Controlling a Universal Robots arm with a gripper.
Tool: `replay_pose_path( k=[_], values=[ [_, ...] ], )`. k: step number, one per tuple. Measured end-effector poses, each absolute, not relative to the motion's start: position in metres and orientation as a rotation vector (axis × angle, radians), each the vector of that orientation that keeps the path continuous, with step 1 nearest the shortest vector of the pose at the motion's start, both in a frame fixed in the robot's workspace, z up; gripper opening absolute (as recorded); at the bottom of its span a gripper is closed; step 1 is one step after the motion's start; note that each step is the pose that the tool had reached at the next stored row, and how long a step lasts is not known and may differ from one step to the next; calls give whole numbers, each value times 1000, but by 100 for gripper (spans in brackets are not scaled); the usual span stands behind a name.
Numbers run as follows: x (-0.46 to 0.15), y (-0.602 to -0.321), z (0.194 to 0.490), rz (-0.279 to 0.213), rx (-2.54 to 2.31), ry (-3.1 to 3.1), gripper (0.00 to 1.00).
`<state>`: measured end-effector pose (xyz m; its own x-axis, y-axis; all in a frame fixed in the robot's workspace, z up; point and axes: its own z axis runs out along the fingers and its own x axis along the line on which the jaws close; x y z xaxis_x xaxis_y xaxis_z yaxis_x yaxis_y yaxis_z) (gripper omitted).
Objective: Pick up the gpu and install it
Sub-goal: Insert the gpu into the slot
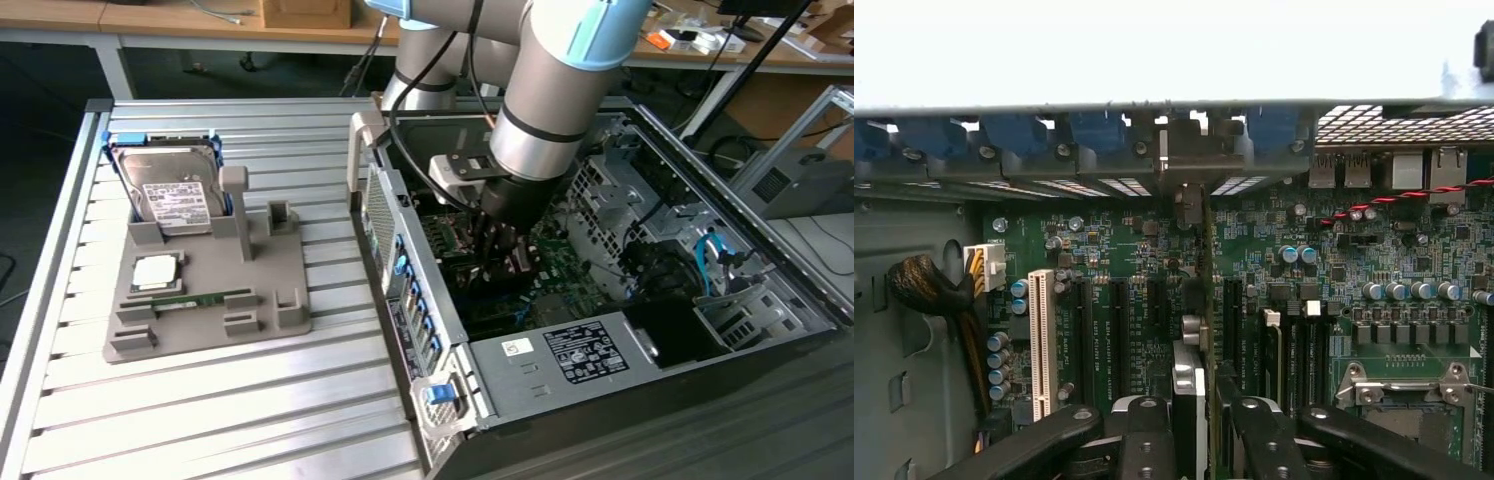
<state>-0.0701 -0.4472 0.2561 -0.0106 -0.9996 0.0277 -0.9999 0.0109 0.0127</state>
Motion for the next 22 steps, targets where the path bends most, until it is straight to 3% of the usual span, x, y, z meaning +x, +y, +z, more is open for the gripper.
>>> replay_pose_path(
  k=[22],
  values=[
    [-70,-447,253,16,2189,-2213,27]
  ],
)
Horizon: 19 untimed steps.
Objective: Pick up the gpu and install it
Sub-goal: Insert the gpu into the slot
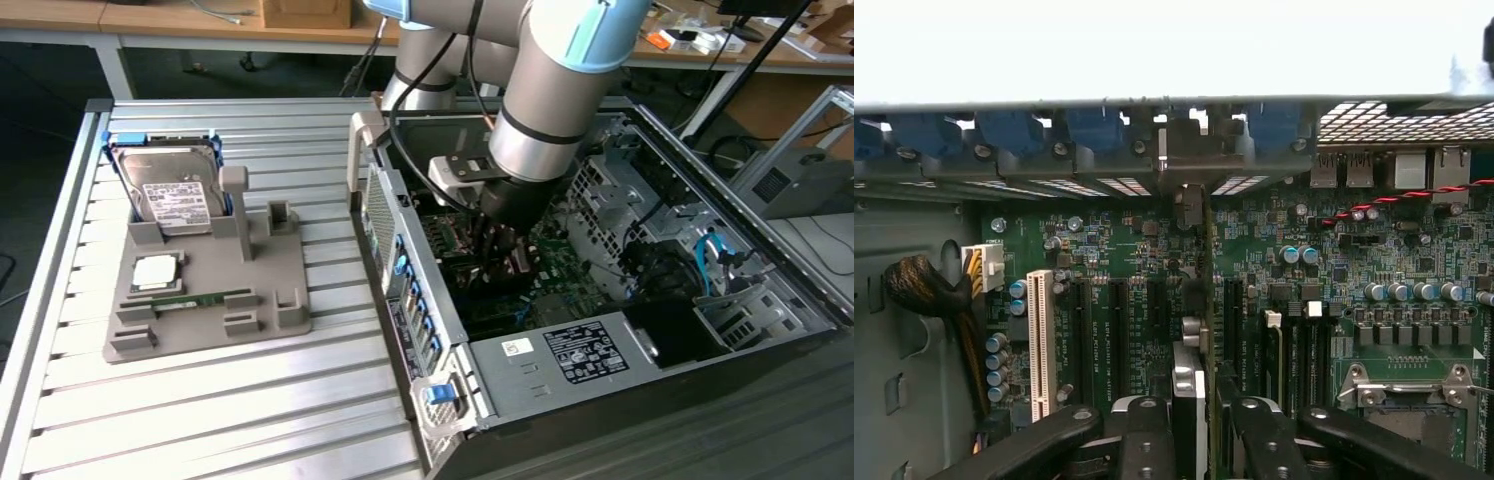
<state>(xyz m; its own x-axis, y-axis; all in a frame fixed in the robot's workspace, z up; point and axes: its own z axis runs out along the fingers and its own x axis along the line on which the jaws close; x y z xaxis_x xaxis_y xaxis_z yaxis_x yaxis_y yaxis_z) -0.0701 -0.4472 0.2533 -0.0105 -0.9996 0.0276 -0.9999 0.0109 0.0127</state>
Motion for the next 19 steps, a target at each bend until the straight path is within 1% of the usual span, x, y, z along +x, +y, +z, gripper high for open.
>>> replay_pose_path(
  k=[2,4,5,6,12,13,19],
  values=[
    [-70,-447,253,16,2190,-2214,28],
    [-70,-447,253,16,2190,-2214,40],
    [-70,-447,253,16,2189,-2213,40],
    [-70,-447,253,16,2189,-2213,47],
    [-70,-447,257,17,2190,-2213,47],
    [-70,-447,266,17,2190,-2213,47],
    [-70,-444,294,22,2188,-2211,47]
  ],
)
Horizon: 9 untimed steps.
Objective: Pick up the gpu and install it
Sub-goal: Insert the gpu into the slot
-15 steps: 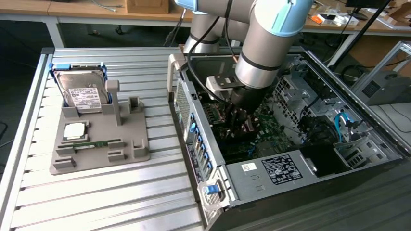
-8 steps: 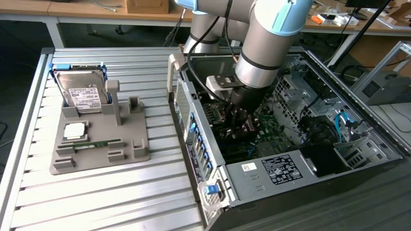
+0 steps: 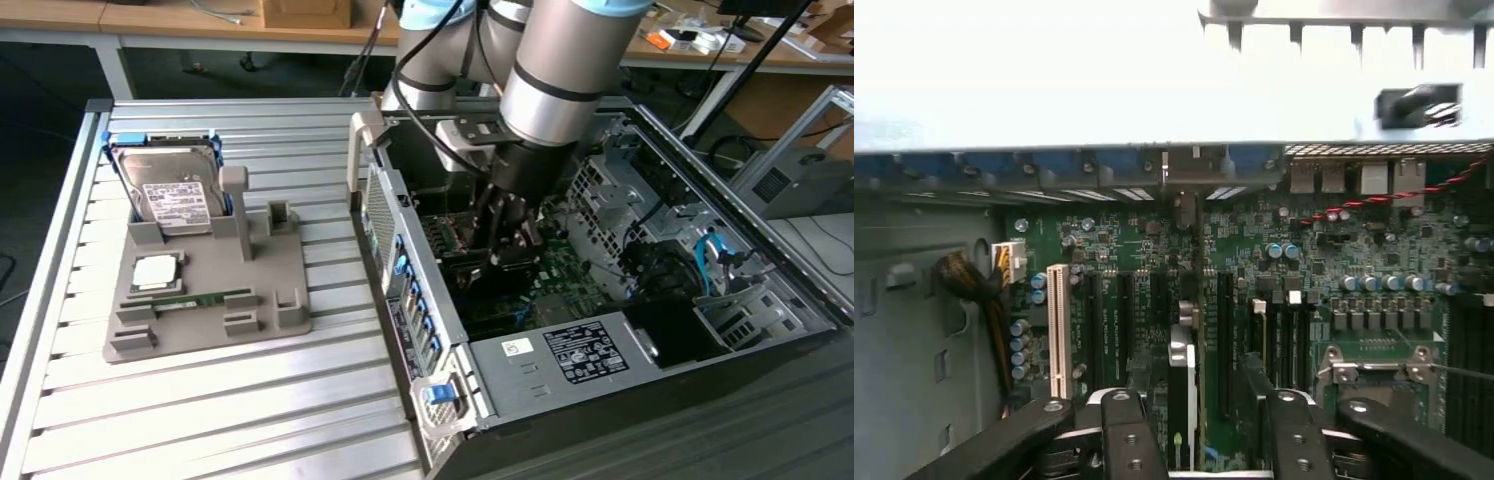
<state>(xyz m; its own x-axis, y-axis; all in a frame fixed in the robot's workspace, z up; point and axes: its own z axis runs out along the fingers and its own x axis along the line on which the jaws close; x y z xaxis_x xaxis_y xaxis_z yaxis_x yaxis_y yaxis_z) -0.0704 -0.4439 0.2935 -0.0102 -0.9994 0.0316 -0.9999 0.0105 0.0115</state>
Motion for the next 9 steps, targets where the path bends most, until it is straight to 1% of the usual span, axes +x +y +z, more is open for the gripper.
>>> replay_pose_path(
  k=[1,4,6,8,9],
  values=[
    [-70,-443,295,23,2188,-2210,45],
    [-70,-442,296,25,2189,-2207,26],
    [-70,-442,296,25,2192,-2204,26],
    [-67,-442,295,23,2196,-2198,14],
    [-64,-442,295,20,2197,-2194,11]
  ],
)
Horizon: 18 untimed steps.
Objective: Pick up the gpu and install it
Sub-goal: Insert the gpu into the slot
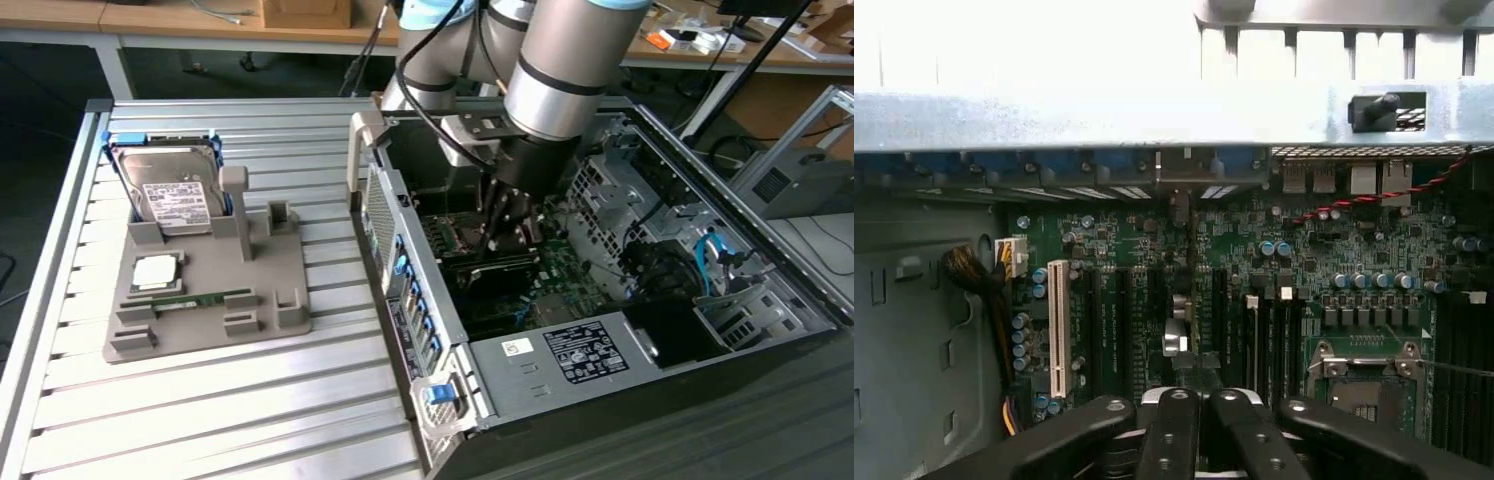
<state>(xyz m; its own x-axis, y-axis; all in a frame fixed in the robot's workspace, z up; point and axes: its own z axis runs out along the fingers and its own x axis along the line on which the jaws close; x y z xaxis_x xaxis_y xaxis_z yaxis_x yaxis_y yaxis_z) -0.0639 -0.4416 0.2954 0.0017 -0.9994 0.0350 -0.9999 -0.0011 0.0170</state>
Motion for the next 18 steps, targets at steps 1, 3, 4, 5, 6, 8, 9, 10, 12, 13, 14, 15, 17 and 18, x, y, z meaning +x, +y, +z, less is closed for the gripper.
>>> replay_pose_path(
  k=[1,3,4,5,6,8,9,10,12,13,14,15,17,18],
  values=[
    [-58,-442,295,15,2198,-2189,11],
    [-47,-442,294,6,2196,-2183,11],
    [-40,-442,293,1,2194,-2180,11],
    [-33,-442,292,-5,2191,-2177,11],
    [-28,-442,292,-9,2189,-2176,11],
    [-19,-442,290,-16,2187,-2172,11],
    [-15,-442,290,-19,2185,-2171,11],
    [-9,-442,289,-22,2184,-2169,11],
    [0,-442,289,-26,2182,-2167,11],
    [3,-442,289,-28,2181,-2166,11],
    [3,-442,289,-28,2181,-2165,11],
    [3,-442,289,-29,2181,-2165,11],
    [3,-442,289,-29,2181,-2166,11],
    [3,-442,289,-29,2181,-2165,11]
  ],
)
